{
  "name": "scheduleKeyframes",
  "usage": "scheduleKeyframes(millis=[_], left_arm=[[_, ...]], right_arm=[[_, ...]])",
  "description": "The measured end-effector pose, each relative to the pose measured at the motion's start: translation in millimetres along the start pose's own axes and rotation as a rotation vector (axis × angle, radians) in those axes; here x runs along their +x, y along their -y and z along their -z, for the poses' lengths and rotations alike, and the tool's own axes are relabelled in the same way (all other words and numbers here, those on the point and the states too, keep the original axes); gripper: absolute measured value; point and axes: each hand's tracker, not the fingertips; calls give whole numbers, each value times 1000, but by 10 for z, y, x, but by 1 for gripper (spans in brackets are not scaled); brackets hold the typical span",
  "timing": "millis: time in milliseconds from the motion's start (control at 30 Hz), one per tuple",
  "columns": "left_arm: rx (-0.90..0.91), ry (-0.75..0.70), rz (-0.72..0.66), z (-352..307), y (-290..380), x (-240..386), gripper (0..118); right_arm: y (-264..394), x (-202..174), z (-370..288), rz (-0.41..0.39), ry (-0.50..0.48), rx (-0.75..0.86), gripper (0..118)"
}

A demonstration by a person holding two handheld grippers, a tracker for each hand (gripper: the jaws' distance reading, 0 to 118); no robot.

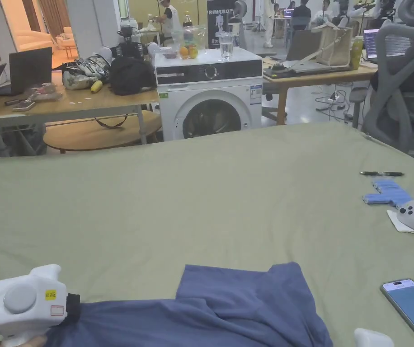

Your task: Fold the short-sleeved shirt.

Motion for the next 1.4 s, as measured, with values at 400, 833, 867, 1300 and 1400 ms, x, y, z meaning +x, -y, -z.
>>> scheduleKeyframes(millis=[400, 833, 867, 1300, 1400], left_arm=[[628, 108, -49, -2484, -107, -143, 0], [907, -17, -25, -3427, -1155, 56, 0], [907, -27, -25, -3410, -1266, 38, 0], [942, -106, -15, -3148, -2367, 56, 0], [935, -130, 3, -3012, -2487, 69, 0]], right_arm=[[-1022, -606, -702, -167, -152, 300, 3], [-2893, -1741, -777, -373, -166, 457, 3], [-3006, -1811, -761, -380, -162, 467, 3], [-4180, -2448, -205, -426, -119, 539, 3], [-4336, -2506, -22, -415, -113, 527, 3]])
